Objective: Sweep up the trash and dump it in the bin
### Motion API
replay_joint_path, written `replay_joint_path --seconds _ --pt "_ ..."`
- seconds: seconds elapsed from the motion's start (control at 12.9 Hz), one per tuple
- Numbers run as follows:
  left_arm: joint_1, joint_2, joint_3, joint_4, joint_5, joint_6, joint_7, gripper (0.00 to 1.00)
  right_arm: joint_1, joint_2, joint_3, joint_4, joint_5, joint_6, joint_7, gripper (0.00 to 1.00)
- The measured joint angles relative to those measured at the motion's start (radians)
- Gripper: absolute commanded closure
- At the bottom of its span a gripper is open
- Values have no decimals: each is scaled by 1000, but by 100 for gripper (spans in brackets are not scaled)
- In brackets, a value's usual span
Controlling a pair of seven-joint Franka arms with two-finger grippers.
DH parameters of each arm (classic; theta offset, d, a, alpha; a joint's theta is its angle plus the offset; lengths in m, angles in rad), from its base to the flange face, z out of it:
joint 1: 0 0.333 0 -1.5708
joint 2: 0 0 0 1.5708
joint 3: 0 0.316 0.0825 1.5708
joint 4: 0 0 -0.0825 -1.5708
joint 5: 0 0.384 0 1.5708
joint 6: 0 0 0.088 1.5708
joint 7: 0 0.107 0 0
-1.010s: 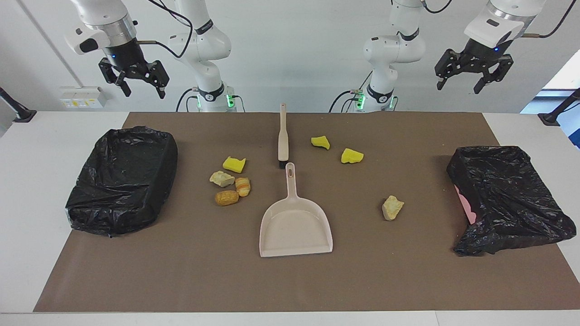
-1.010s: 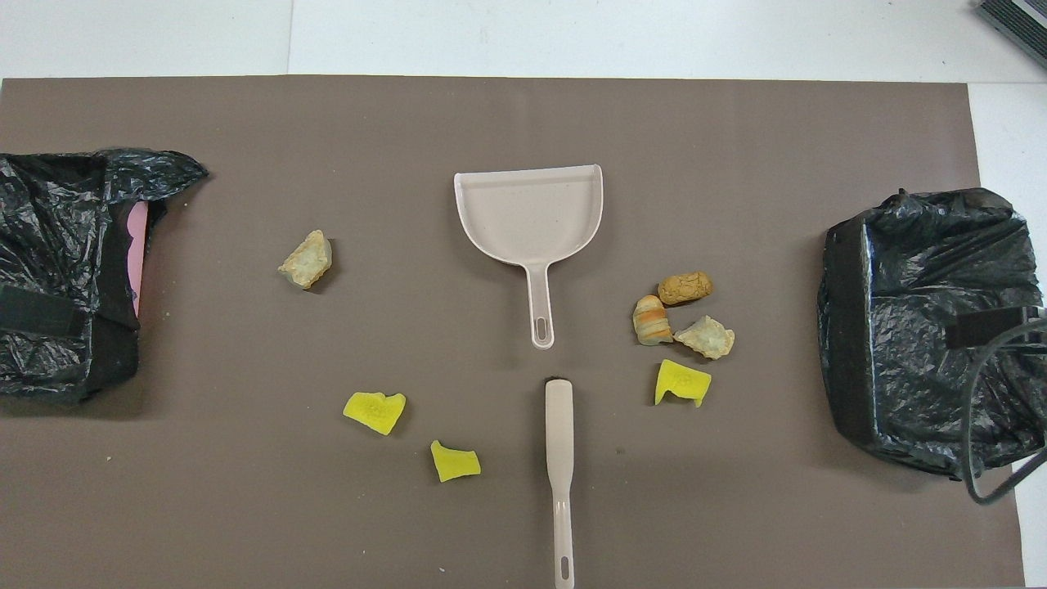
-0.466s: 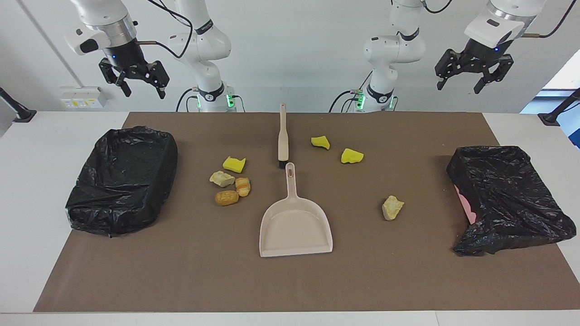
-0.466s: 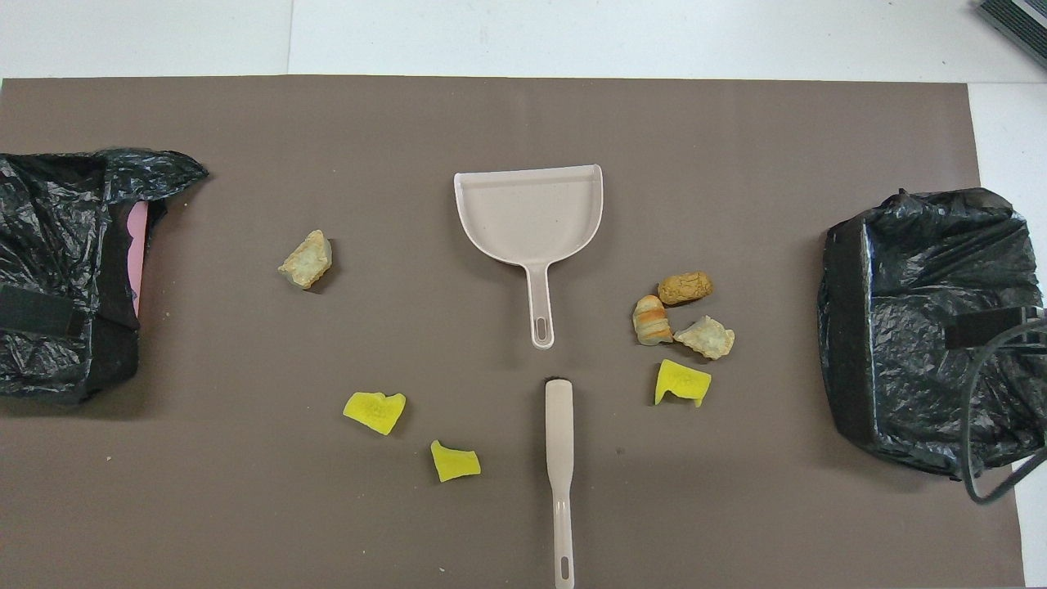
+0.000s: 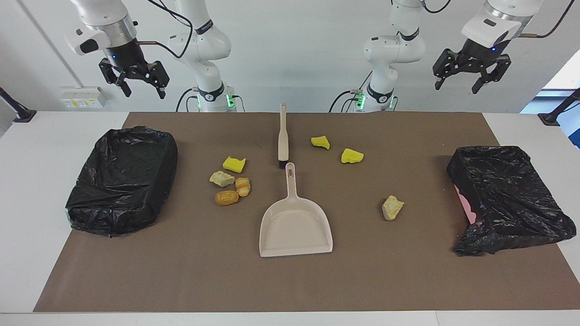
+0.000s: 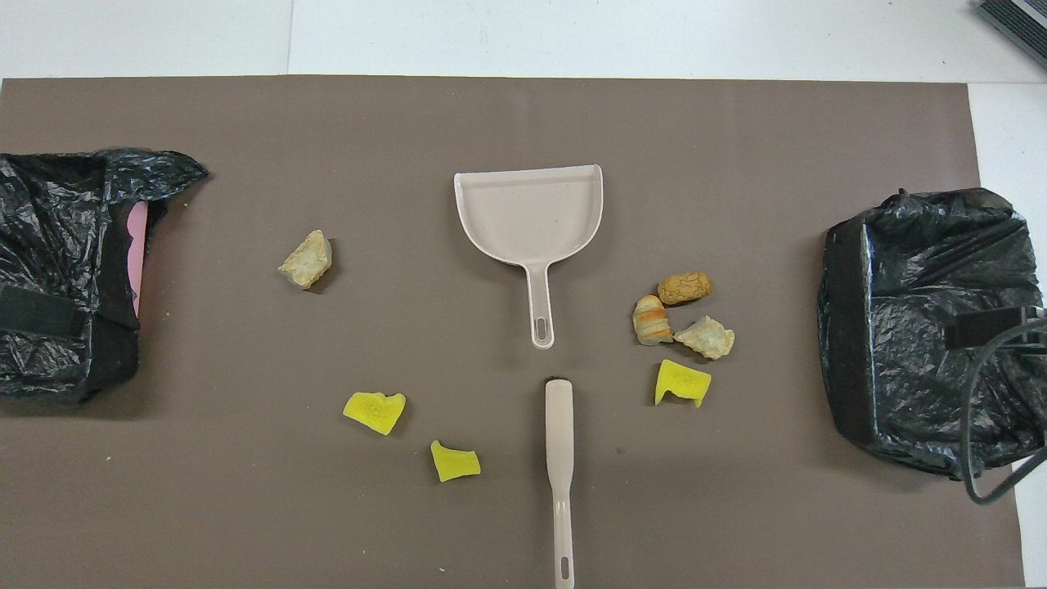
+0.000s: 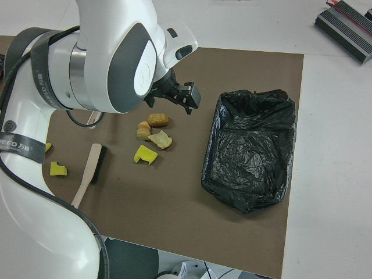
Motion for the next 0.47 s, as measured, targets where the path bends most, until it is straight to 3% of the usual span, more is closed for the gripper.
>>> replay_joint_path --seconds 0.47 --pt "-1 -7 -17 -13 -20 0 0 0 0 0 0 -2 0 0 0 0"
